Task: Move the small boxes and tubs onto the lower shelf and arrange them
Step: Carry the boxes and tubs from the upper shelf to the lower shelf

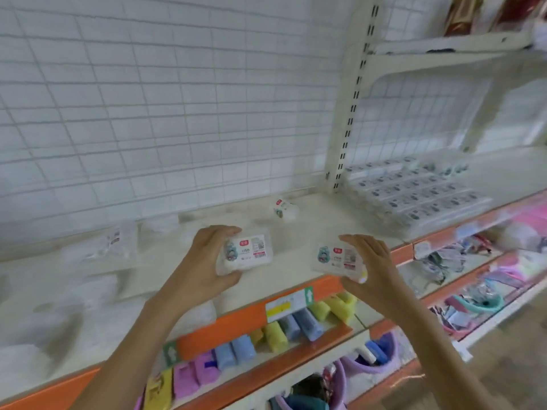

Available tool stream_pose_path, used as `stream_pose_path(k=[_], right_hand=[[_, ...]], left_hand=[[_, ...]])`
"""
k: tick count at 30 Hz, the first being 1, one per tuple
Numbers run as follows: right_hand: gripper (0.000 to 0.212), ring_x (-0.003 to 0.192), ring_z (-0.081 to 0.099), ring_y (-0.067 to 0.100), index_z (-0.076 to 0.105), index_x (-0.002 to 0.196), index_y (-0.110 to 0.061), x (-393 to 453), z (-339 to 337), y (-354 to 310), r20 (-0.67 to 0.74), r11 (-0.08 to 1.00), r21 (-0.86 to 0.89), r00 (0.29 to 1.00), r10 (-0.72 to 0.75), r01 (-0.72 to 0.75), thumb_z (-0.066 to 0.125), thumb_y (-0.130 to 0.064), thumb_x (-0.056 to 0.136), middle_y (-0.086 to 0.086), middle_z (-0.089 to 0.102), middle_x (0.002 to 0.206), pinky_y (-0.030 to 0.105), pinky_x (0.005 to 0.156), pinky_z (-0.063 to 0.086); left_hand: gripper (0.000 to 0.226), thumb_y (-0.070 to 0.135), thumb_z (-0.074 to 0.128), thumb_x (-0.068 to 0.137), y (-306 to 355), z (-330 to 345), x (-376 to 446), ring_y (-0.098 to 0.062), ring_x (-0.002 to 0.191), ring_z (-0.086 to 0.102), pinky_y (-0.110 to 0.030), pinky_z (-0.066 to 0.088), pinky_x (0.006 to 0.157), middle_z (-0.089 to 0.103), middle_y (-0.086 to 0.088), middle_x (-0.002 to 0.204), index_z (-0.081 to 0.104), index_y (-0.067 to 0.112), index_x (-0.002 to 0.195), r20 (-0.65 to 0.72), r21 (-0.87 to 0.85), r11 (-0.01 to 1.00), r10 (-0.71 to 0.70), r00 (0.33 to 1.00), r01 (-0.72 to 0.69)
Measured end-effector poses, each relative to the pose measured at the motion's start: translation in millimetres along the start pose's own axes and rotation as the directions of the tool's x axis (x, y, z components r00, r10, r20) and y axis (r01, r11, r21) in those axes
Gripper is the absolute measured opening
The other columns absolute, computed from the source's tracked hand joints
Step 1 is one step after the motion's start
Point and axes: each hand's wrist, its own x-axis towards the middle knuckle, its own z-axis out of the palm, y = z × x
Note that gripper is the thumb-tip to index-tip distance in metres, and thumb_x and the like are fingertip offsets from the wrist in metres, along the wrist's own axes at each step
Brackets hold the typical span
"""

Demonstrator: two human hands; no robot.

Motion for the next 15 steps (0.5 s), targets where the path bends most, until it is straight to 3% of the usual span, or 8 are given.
stream_pose_path(k=[3, 6, 9, 12, 15], right_hand=[[0.065, 0.105, 0.038, 0.02, 0.055, 0.121, -0.007, -51.1, -37.5, 32.4, -0.03, 0.997, -0.052, 0.998, 0.06, -0.062, 0.076, -0.014, 0.06, 0.011, 0.054, 0.114, 0.035, 0.086, 0.038], [0.07, 0.109, 0.045, 0.029, 0.054, 0.122, -0.007, -110.7, -71.5, 70.4, -0.056, 0.983, -0.067, 0.985, 0.164, -0.168, 0.082, -0.004, 0.058, 0.012, 0.053, 0.118, 0.039, 0.087, 0.043], [0.068, 0.113, 0.045, 0.029, 0.053, 0.125, -0.011, -168.1, -104.4, 102.1, -0.079, 0.95, -0.06, 0.951, 0.3, -0.305, 0.08, -0.009, 0.062, 0.01, 0.051, 0.122, 0.041, 0.09, 0.044], [0.069, 0.117, 0.041, 0.027, 0.052, 0.126, -0.012, -215.9, -133.8, 126.7, -0.113, 0.917, -0.045, 0.914, 0.389, -0.396, 0.08, -0.007, 0.064, 0.009, 0.049, 0.124, 0.03, 0.091, 0.034], [0.07, 0.116, 0.038, 0.024, 0.05, 0.128, -0.016, -258.7, -160.2, 147.2, -0.134, 0.878, -0.049, 0.874, 0.467, -0.476, 0.08, -0.009, 0.066, 0.005, 0.047, 0.122, 0.024, 0.088, 0.028]], left_hand=[[0.067, 0.043, 0.058, 0.061, 40.6, 44.6, 2.5, 0.001, 0.113, 0.029, 0.003, 0.016, 0.095, 0.041, 0.006, 0.122, 0.04, 0.029, 0.123, 0.056, -0.055, 0.997, 0.049, 0.997, -0.046], [0.071, 0.046, 0.054, 0.06, 75.6, 94.1, 1.1, -0.003, 0.113, 0.031, 0.003, 0.018, 0.094, 0.04, 0.004, 0.121, 0.045, 0.021, 0.125, 0.111, -0.089, 0.995, 0.052, 0.992, -0.042], [0.066, 0.042, 0.061, 0.066, 112.2, 140.4, -4.8, -0.002, 0.112, 0.031, 0.002, 0.022, 0.089, 0.039, 0.002, 0.123, 0.036, 0.03, 0.126, 0.166, -0.118, 0.991, 0.089, 0.982, -0.07], [0.072, 0.031, 0.073, 0.071, 150.4, 182.2, -15.1, 0.002, 0.11, 0.031, -0.005, 0.027, 0.083, 0.034, 0.008, 0.125, 0.026, 0.039, 0.125, 0.232, -0.175, 0.985, 0.054, 0.971, -0.014], [0.065, 0.036, 0.066, 0.067, 182.2, 223.3, -21.6, -0.01, 0.121, 0.038, -0.013, 0.03, 0.089, 0.04, 0.001, 0.13, 0.038, 0.031, 0.125, 0.277, -0.188, 0.982, 0.033, 0.96, 0.02]])
